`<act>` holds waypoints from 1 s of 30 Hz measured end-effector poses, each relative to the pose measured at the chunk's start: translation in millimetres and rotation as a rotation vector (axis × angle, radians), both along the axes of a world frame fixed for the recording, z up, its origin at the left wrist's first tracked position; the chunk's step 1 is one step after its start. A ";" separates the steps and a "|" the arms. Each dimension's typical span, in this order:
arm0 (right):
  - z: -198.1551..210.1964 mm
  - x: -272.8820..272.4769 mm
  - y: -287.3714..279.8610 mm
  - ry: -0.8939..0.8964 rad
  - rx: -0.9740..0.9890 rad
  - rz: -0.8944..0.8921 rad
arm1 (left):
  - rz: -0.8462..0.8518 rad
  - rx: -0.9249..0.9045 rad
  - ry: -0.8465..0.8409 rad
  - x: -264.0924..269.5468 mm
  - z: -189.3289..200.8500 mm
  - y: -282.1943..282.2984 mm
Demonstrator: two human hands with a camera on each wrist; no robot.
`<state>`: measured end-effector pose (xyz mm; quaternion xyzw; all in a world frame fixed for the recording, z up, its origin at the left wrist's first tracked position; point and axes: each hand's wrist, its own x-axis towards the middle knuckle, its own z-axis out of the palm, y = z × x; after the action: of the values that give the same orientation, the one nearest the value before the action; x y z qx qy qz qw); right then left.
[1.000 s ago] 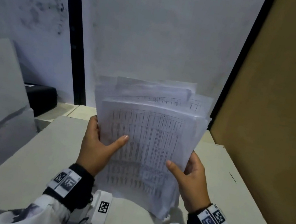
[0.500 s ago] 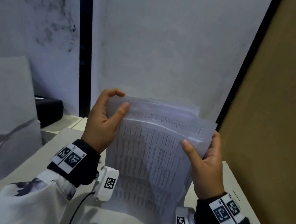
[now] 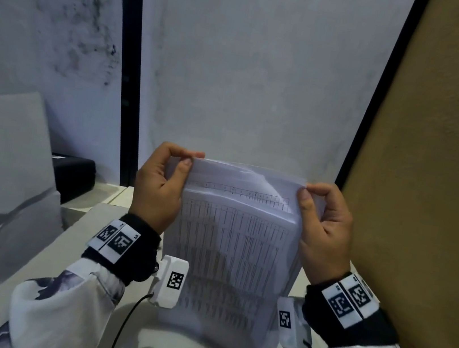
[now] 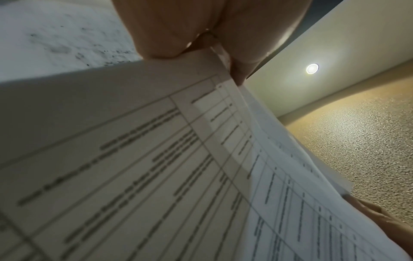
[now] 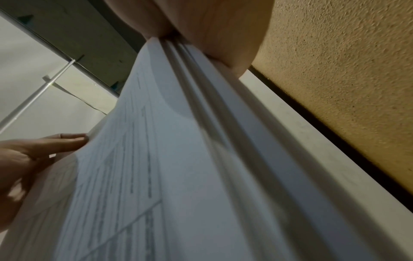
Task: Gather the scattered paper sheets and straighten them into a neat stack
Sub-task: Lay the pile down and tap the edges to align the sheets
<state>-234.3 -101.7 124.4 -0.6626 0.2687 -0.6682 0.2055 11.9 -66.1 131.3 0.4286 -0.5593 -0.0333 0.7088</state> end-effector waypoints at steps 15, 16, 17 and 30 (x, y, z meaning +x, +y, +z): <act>7.7 -0.5 -1.1 -0.059 0.010 -0.039 | 0.046 -0.062 0.031 -9.1 -3.8 -4.1; 5.8 -1.3 -2.5 -0.077 0.021 -0.036 | 0.051 -0.059 0.019 -9.2 -5.3 -5.1; 4.1 -1.7 -3.9 -0.092 0.029 -0.032 | 0.062 -0.053 0.008 -8.5 -7.4 -6.8; -38.2 0.9 -24.3 -0.165 0.338 0.134 | 0.305 -0.063 -0.102 -22.5 -37.3 -40.0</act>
<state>-233.4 -126.0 86.2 -0.5779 0.3145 -0.6507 0.3790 -10.6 -106.0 94.0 0.4871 -0.5236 0.1140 0.6896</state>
